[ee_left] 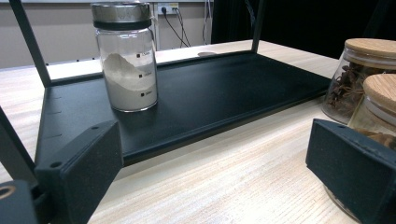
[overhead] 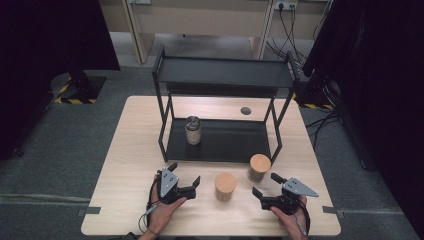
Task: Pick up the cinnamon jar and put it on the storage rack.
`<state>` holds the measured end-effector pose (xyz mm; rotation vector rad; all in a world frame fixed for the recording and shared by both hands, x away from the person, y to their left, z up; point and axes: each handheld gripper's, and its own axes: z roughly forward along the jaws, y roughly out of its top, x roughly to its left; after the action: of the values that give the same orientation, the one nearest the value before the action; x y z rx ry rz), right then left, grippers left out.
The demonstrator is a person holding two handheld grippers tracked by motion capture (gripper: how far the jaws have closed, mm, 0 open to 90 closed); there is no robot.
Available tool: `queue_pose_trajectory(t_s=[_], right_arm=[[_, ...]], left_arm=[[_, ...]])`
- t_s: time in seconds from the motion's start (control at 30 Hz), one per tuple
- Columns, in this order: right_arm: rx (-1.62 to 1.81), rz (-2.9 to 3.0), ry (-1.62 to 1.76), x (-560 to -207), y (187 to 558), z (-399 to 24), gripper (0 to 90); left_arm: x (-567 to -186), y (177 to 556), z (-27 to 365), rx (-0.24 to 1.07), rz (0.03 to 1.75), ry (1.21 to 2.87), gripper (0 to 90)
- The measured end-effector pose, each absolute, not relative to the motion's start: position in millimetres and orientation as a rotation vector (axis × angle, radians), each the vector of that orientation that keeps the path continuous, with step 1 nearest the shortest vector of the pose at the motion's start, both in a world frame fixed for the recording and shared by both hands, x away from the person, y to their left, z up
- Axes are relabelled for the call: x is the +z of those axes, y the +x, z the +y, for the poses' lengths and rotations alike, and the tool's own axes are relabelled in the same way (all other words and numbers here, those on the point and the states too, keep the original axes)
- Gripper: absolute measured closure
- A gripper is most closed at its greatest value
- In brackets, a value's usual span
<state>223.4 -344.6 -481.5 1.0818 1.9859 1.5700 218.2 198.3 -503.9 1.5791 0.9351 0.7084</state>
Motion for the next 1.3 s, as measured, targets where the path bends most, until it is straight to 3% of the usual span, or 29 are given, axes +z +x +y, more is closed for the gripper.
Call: queue_pose_trajectory(t_s=[1.3], right_arm=[[1.631,2.117,0.939,-480.9,220.0,-323.4,2.8]], left_arm=[[-504.1,217.7,198.0,0.706,0.934,1.578,3.5]])
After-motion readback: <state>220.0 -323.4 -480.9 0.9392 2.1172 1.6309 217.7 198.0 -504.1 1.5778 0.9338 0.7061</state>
